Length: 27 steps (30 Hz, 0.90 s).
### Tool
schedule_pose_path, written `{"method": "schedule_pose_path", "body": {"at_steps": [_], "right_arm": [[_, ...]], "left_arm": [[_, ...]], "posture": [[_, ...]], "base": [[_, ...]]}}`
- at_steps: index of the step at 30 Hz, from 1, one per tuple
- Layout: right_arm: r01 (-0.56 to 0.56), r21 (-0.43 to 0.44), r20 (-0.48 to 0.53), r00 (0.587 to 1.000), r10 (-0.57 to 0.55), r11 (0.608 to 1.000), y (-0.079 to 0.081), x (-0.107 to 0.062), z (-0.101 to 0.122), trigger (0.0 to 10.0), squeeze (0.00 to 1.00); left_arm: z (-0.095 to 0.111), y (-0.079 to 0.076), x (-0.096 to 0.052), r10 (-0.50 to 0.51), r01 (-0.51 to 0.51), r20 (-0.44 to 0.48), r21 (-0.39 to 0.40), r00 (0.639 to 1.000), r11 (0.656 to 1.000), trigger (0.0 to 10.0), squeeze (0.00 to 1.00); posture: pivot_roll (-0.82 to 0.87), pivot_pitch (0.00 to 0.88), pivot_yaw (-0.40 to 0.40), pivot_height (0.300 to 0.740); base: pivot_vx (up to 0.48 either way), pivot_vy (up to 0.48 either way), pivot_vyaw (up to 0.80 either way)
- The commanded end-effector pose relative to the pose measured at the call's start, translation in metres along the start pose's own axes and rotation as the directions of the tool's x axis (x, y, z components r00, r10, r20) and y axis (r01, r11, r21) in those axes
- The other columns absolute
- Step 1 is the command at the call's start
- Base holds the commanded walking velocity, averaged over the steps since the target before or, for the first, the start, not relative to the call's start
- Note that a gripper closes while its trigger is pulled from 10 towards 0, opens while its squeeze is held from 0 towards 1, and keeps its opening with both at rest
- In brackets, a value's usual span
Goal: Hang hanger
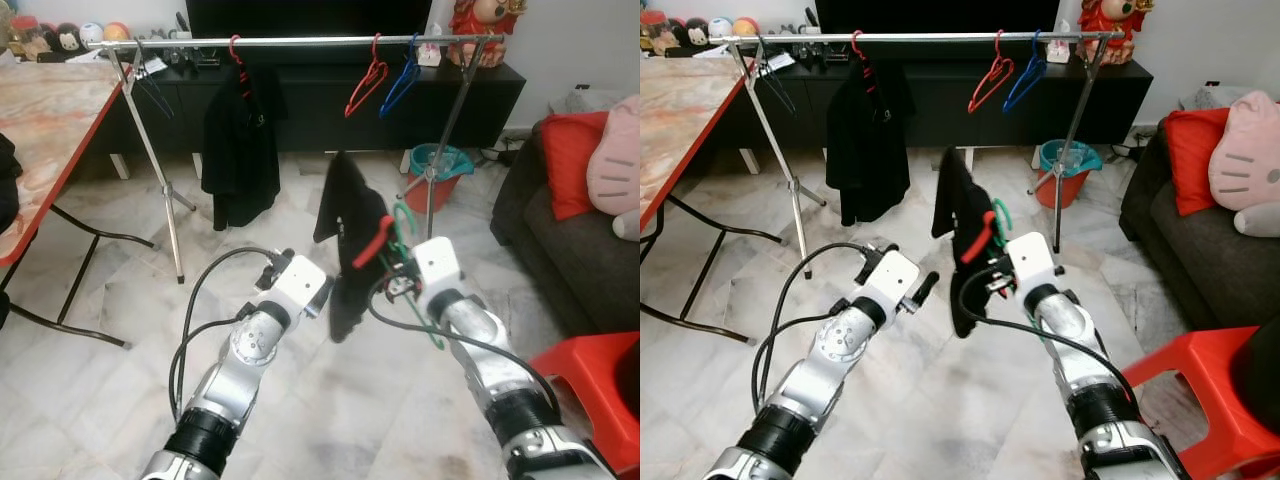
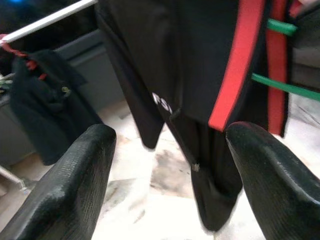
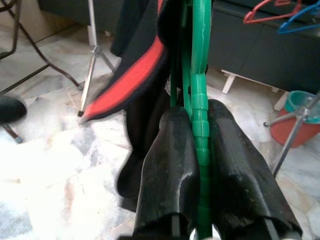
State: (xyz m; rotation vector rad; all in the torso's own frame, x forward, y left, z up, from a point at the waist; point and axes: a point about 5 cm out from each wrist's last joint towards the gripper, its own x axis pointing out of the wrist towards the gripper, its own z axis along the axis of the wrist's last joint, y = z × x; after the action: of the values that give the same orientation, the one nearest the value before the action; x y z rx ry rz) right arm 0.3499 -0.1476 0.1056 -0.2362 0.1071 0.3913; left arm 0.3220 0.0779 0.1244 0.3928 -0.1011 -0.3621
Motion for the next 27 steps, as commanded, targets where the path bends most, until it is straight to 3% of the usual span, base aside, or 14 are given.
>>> {"method": "schedule_pose_path", "body": {"at_steps": [1, 9, 12, 14, 23, 27], "right_arm": [[-0.028, -0.006, 0.028, 0.999, 0.028, 1.0, 0.0, 0.005, 0.012, 0.0, 0.0], [-0.222, 0.063, 0.067, 0.974, 0.218, 0.973, 0.023, 0.02, 0.033, 0.0, 0.0], [-0.33, 0.04, 0.07, 0.942, 0.327, 0.943, 0.035, 0.021, 0.038, 0.0, 0.0], [-0.346, 0.025, 0.068, 0.937, 0.344, 0.938, 0.037, 0.021, 0.038, 0.0, 0.0], [-0.432, 0.026, 0.058, 0.901, 0.43, 0.901, 0.041, 0.024, 0.043, 0.0, 0.0], [-0.456, 0.015, 0.06, 0.889, 0.454, 0.89, 0.043, 0.026, 0.047, 0.0, 0.0]], "left_arm": [[0.007, 0.007, -0.004, 0.056, -0.054, 0.05, -0.032, 0.997, 0.998, 10.0, 0.0], [-0.002, 0.024, -0.013, 0.163, -0.162, 0.034, -0.014, 0.986, 0.987, 10.0, 0.0], [-0.003, 0.029, -0.015, 0.177, -0.176, 0.027, -0.021, 0.984, 0.984, 10.0, 0.0], [-0.004, 0.03, -0.016, 0.175, -0.175, 0.026, -0.014, 0.984, 0.985, 10.0, 0.0], [0.0, 0.028, -0.037, 0.021, -0.032, 0.118, 0.093, 0.993, 0.995, 10.0, 0.0], [-0.008, 0.02, -0.046, -0.124, 0.112, 0.067, 0.156, 0.99, 0.981, 10.0, 0.0]], "posture": [[0.09, 0.0, -0.025, 0.732], [0.11, 0.0, -0.046, 0.732], [0.11, 0.0, -0.049, 0.732], [0.11, 0.0, -0.054, 0.732], [0.12, 0.0, -0.075, 0.732], [0.12, 0.0, -0.081, 0.732]], "base": [[0.0, 0.0, 0.0], [0.0, 0.0, 0.0], [0.0, 0.0, 0.0], [0.0, 0.0, 0.0], [0.0, 0.0, 0.0], [0.0, 0.0, 0.0]]}}
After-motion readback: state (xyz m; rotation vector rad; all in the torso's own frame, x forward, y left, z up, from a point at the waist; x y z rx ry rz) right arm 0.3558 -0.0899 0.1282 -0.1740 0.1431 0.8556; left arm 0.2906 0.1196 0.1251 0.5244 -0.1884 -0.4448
